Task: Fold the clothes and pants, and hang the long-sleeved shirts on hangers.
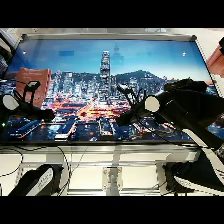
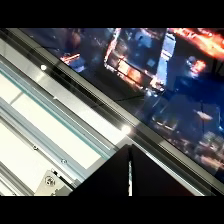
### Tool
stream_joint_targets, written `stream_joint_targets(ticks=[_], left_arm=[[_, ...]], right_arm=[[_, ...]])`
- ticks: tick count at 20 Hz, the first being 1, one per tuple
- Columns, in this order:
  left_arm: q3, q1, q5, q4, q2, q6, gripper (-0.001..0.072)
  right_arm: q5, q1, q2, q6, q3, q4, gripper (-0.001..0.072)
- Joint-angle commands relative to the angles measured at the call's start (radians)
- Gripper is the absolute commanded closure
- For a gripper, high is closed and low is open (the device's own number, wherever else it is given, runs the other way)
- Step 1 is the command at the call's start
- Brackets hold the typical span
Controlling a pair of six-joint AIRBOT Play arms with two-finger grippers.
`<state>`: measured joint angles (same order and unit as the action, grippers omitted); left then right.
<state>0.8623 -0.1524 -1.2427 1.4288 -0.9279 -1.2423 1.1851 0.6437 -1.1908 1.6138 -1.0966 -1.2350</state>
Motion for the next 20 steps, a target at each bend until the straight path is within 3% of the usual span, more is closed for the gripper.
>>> stream_joint_targets(ticks=[1, 17, 20], left_arm=[[0.0, 0.001, 0.0, 0.0, 0.0, 0.0, 0.0172], [0.0, 0.001, -0.003, -0.026, -0.002, 0.0, 0.0172], [0.0, 0.001, 0.045, 0.044, -0.016, 0.002, 0.0173]], right_arm=[[0.0, 0.001, -0.001, 0.002, 0.0, 0.0, 0.0702], [-0.002, 0.001, -0.001, 0.001, 0.0, 0.001, 0.0689], [-0.027, 0.001, -0.001, -0.002, 0.0, 0.0, 0.0689]])
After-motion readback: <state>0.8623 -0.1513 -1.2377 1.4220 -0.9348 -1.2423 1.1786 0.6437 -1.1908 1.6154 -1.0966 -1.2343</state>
